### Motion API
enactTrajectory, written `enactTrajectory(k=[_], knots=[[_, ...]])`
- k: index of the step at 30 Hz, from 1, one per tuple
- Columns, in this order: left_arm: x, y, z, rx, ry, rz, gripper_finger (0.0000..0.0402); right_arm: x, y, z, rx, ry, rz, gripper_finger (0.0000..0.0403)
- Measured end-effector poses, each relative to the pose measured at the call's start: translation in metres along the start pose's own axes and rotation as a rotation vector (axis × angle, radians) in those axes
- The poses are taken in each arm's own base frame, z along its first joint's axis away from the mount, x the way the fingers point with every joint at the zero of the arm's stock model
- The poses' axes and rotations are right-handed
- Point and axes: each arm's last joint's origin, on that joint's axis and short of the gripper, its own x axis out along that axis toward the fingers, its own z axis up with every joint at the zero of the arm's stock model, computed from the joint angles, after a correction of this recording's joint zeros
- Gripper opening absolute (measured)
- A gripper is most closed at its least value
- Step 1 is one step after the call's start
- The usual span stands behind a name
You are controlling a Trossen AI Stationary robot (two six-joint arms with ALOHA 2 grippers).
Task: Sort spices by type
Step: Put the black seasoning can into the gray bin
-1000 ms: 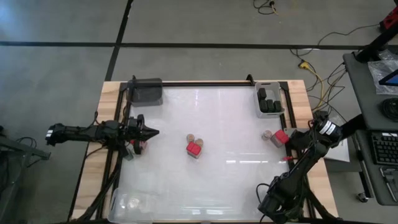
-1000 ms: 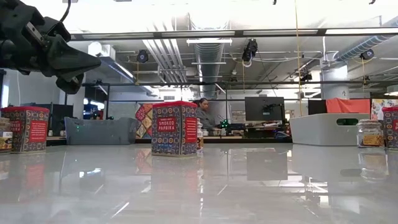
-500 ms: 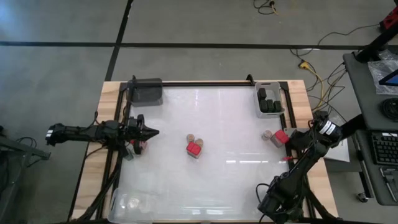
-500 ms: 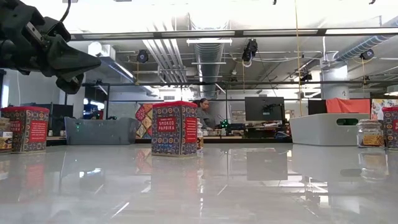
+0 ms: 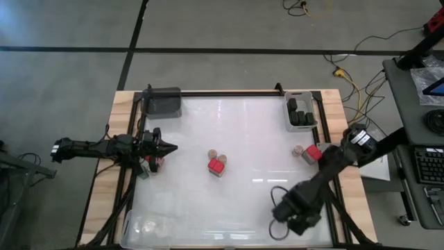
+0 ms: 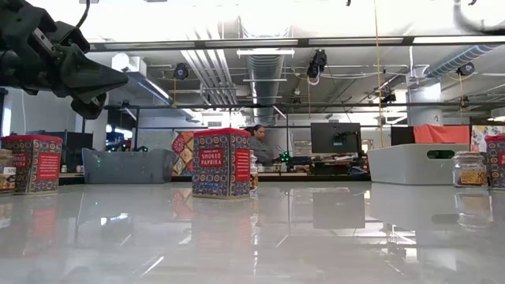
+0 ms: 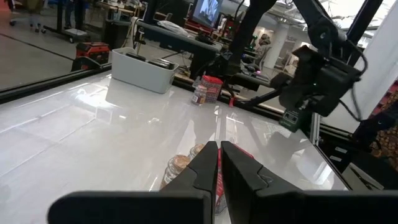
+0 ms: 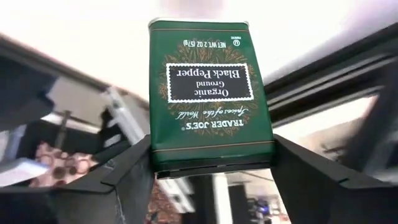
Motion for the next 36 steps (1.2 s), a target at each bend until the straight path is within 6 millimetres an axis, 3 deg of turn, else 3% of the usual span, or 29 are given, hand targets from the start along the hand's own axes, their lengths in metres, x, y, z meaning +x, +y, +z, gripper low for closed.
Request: enactTrajectory(k=[10, 21, 36], knots=[[0.000, 0.000, 0.000, 0.000, 0.000, 0.000, 0.0004, -0.042, -0.043, 0.046, -0.056, -0.019, -0.120, 0.0273], [0.000, 0.000, 0.000, 0.000, 0.000, 0.000, 0.0004, -0.054, -0.091, 0.094, -0.078, -0.004, -0.122, 0.0272], [0.000, 0.000, 0.000, 0.000, 0.000, 0.000, 0.0004, -0.061, -0.094, 0.104, -0.070, -0.081, -0.134, 0.0329]])
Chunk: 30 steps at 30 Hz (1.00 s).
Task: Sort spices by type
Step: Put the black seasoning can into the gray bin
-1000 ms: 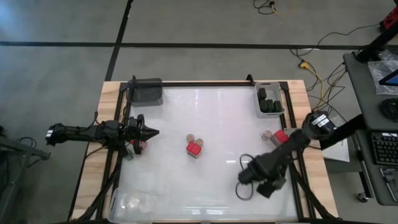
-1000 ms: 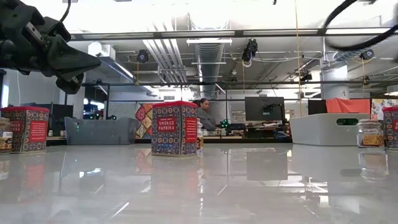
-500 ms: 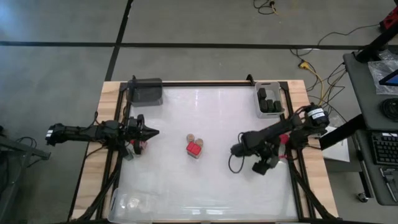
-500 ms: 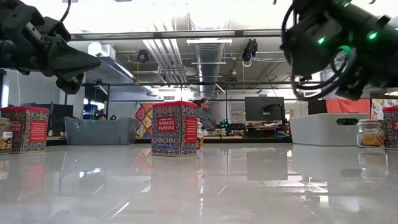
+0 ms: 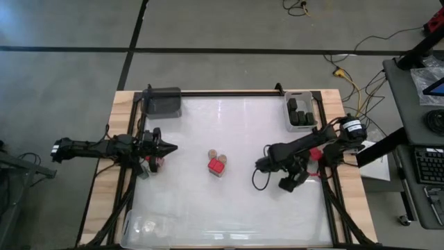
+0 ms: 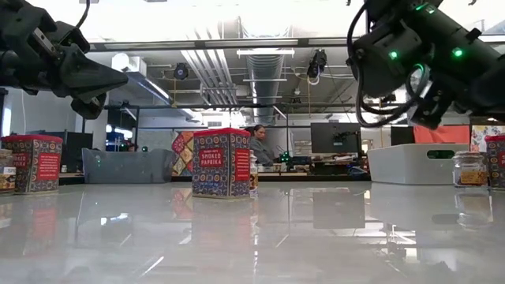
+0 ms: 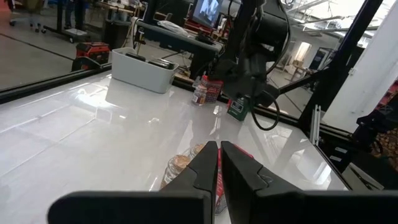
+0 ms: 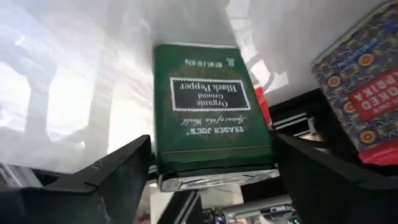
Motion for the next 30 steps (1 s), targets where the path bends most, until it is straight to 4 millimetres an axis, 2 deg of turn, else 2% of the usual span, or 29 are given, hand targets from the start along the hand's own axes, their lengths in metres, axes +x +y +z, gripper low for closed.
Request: enactTrajectory(k=[5, 9, 15, 20, 25, 30], knots=[[0.000, 0.000, 0.000, 0.000, 0.000, 0.000, 0.0004, -0.013, 0.006, -0.001, 0.029, -0.047, 0.023, 0.0360], [0.000, 0.000, 0.000, 0.000, 0.000, 0.000, 0.0004, -0.025, 0.012, -0.004, 0.099, -0.126, 0.016, 0.0367], [0.000, 0.000, 0.000, 0.000, 0.000, 0.000, 0.0004, -0.037, 0.022, -0.019, 0.365, -0.220, 0.045, 0.0368], [0.000, 0.000, 0.000, 0.000, 0.000, 0.000, 0.0004, -0.032, 0.030, -0.050, 0.712, -0.315, 0.082, 0.0368], [0.000, 0.000, 0.000, 0.000, 0.000, 0.000, 0.0004, -0.022, 0.036, -0.084, 0.964, -0.478, 0.147, 0.0368], [0.000, 0.000, 0.000, 0.000, 0.000, 0.000, 0.0004, -0.011, 0.031, -0.099, 1.125, -0.621, 0.210, 0.0368]])
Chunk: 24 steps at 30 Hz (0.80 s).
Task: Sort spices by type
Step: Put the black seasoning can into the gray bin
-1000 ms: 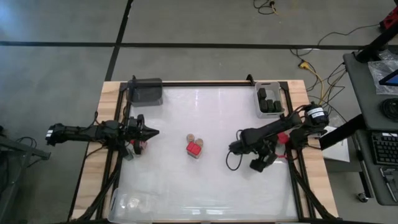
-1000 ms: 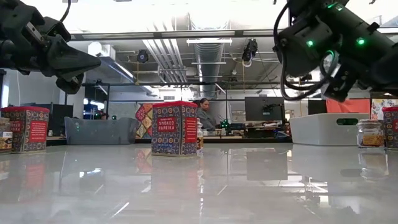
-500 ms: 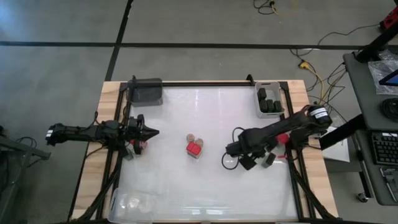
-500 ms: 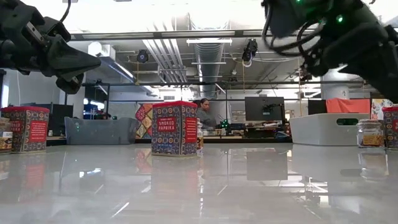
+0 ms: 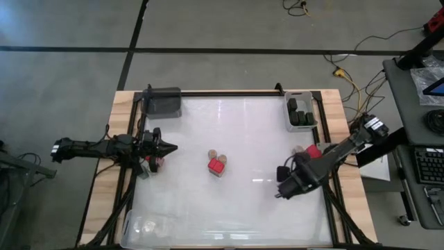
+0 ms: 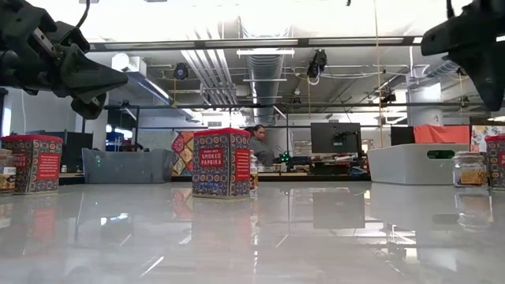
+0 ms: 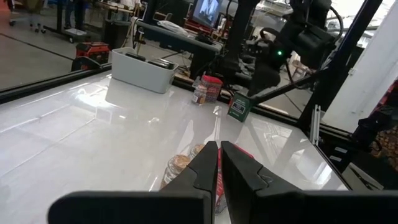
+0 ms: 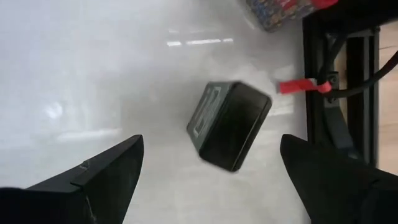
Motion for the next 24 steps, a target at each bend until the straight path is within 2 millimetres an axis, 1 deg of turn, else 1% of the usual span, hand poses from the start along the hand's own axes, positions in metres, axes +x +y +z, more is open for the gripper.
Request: enactTrajectory(k=[3, 8, 12, 17, 24], knots=[[0.000, 0.000, 0.000, 0.000, 0.000, 0.000, 0.0004, 0.007, -0.005, 0.001, 0.026, -0.019, -0.009, 0.0368], [0.000, 0.000, 0.000, 0.000, 0.000, 0.001, 0.0004, 0.020, -0.009, 0.004, 0.024, -0.042, -0.035, 0.0368], [0.000, 0.000, 0.000, 0.000, 0.000, 0.001, 0.0004, 0.032, -0.010, 0.004, 0.027, -0.018, -0.014, 0.0363], [0.000, 0.000, 0.000, 0.000, 0.001, 0.001, 0.0004, 0.044, -0.011, 0.004, 0.048, 0.013, 0.017, 0.0324], [0.000, 0.000, 0.000, 0.000, 0.000, 0.000, 0.0004, 0.045, -0.010, 0.004, 0.043, 0.018, 0.032, 0.0245]])
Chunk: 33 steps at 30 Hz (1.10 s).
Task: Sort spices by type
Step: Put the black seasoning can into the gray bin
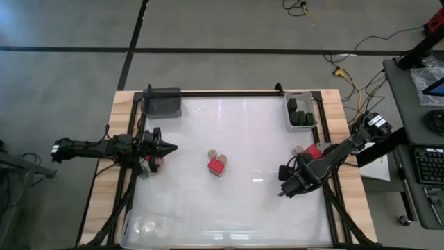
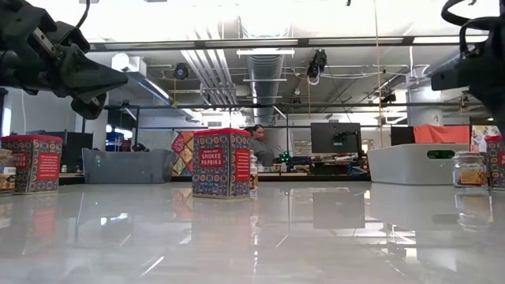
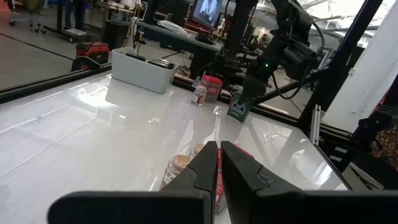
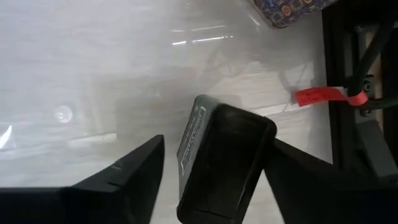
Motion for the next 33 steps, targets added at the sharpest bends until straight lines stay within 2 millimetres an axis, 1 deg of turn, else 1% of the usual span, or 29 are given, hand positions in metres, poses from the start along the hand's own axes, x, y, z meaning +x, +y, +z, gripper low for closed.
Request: enactTrajectory(k=[6, 12, 15, 19, 23, 27, 30, 33], knots=[[0.000, 0.000, 0.000, 0.000, 0.000, 0.000, 0.0004, 0.000, 0.001, -0.001, -0.022, 0.010, 0.012, 0.0181], [0.000, 0.000, 0.000, 0.000, 0.000, 0.000, 0.0004, -0.006, 0.003, -0.002, -0.096, 0.007, 0.045, 0.0134], [0.000, 0.000, 0.000, 0.000, 0.000, 0.000, 0.0004, -0.015, 0.007, -0.001, -0.125, -0.036, 0.100, 0.0122], [0.000, 0.000, 0.000, 0.000, 0.000, 0.000, 0.0004, -0.037, 0.019, 0.009, -0.198, -0.091, 0.158, 0.0127], [0.000, 0.000, 0.000, 0.000, 0.000, 0.000, 0.0004, -0.063, 0.033, 0.031, -0.269, -0.181, 0.187, 0.0138], [0.000, 0.000, 0.000, 0.000, 0.000, 0.001, 0.0004, -0.083, 0.042, 0.068, -0.280, -0.334, 0.132, 0.0125], [0.000, 0.000, 0.000, 0.000, 0.000, 0.000, 0.0004, -0.089, 0.051, 0.100, -0.303, -0.409, 0.086, 0.0121], [0.000, 0.000, 0.000, 0.000, 0.000, 0.001, 0.0004, -0.088, 0.058, 0.135, -0.338, -0.455, 0.013, 0.0121]])
